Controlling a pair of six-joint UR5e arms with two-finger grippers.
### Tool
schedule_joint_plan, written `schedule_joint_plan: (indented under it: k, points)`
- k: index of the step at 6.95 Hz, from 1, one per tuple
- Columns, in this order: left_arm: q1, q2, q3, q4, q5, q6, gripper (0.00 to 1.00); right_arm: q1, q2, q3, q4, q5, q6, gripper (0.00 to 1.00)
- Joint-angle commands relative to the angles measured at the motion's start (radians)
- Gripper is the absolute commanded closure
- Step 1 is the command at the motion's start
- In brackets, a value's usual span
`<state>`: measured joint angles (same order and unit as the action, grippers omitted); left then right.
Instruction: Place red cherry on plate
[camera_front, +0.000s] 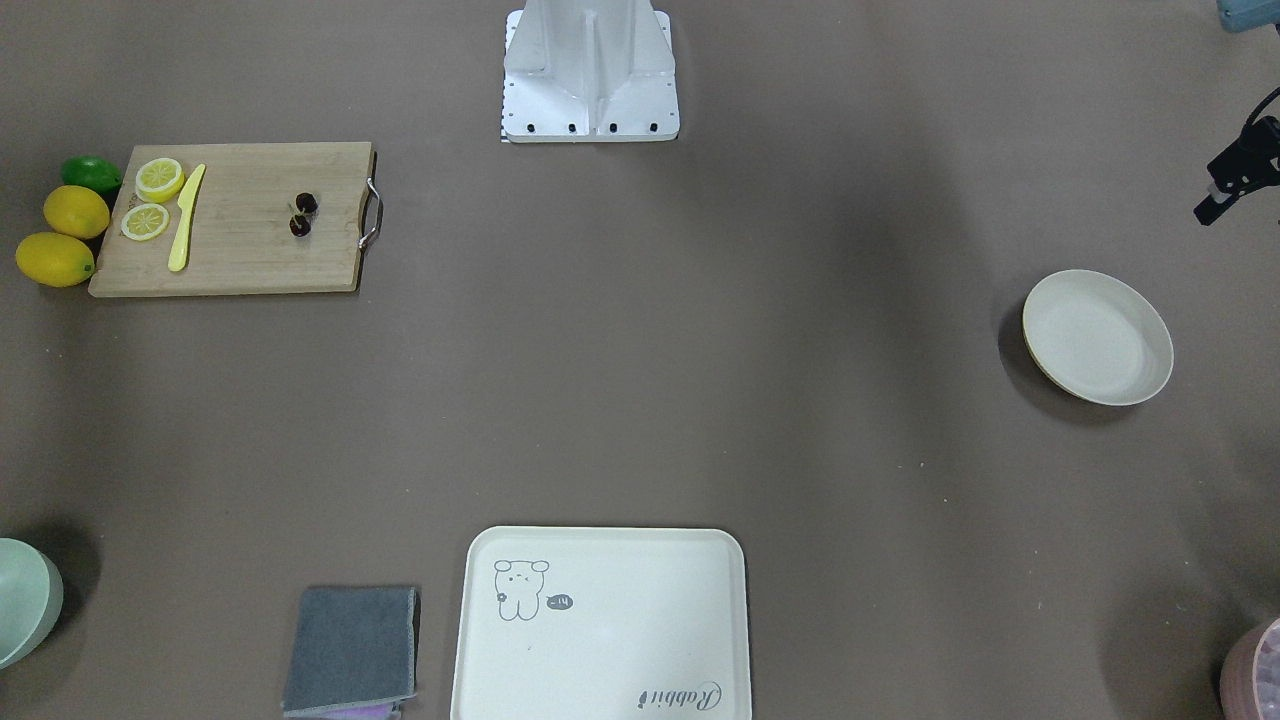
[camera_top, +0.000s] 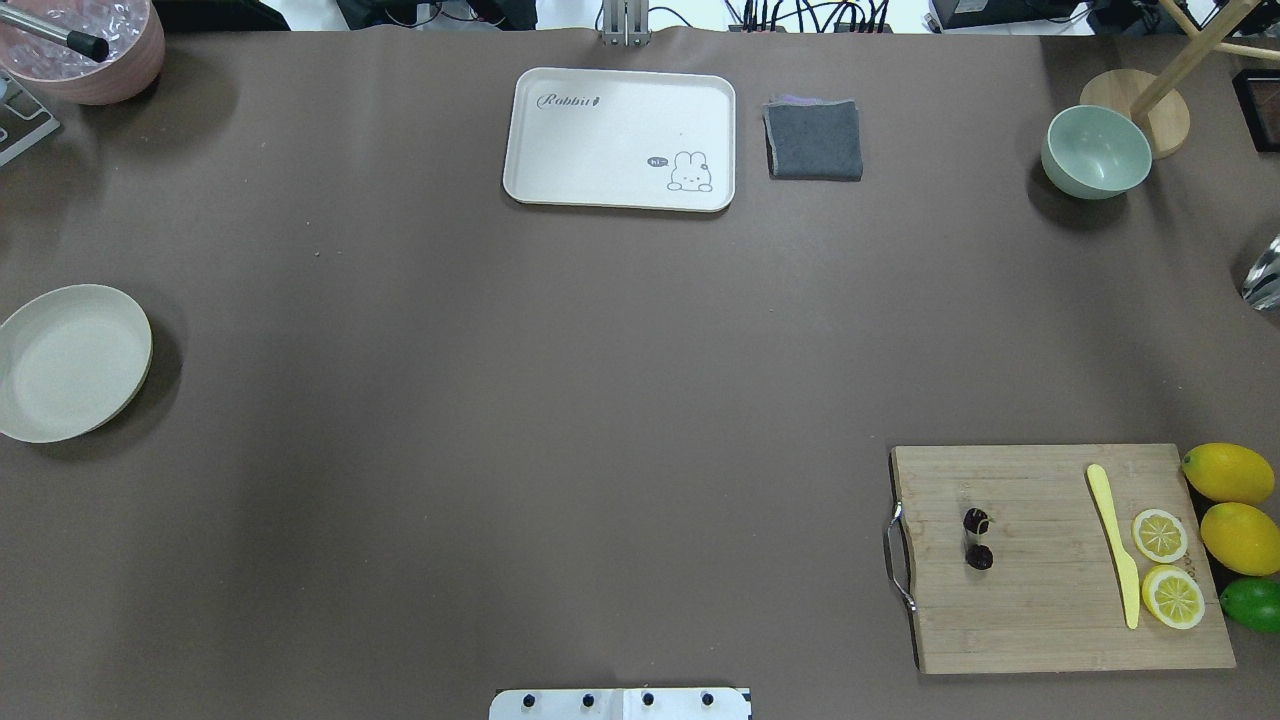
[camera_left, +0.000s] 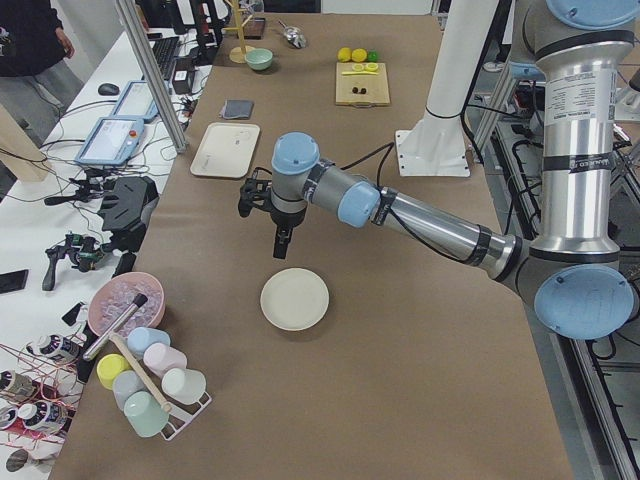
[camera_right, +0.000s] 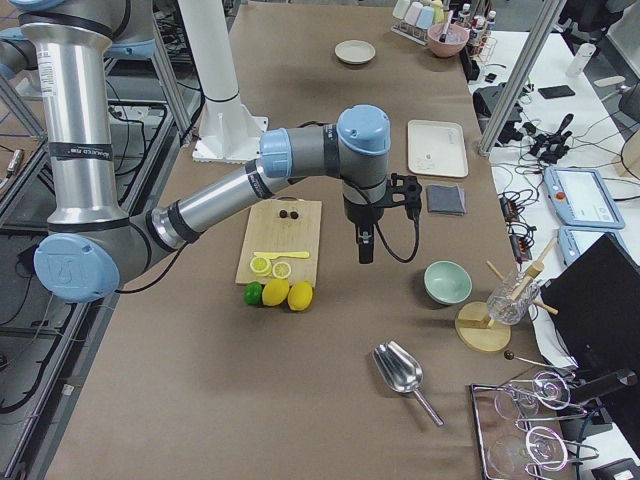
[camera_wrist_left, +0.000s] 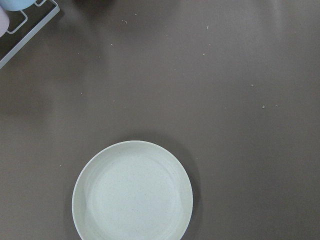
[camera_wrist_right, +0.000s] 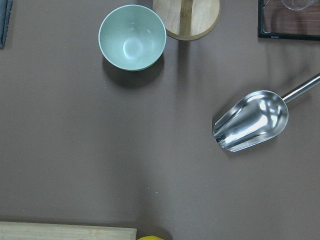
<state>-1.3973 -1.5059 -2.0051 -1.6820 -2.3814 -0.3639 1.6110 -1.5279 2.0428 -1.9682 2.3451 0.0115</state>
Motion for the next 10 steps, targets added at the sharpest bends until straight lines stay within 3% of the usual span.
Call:
schedule_joint_plan:
  k: [1, 5, 7, 9, 10]
  points:
    - [-0.005, 0.003, -0.004, -0.001, 0.001, 0.01, 0.02, 0.006, -0.005, 0.004, -0.001, 0.003, -0.001, 0.0]
    - [0.001, 0.009, 0.042, -0.002, 0.002, 0.008, 0.02, -0.006, -0.037, -0.012, -0.001, 0.0, -0.001, 0.0]
    - [0.006, -0.045, 0.088, -0.004, -0.002, 0.005, 0.02, -0.006, -0.037, -0.022, -0.004, -0.001, 0.013, 0.0]
    - [0.006, -0.034, 0.109, -0.065, -0.169, -0.03, 0.02, -0.006, -0.07, -0.036, 0.0, -0.024, 0.011, 0.0]
    - [0.007, 0.014, 0.156, -0.175, -0.174, -0.027, 0.02, -0.006, -0.072, -0.044, 0.002, -0.032, 0.001, 0.0]
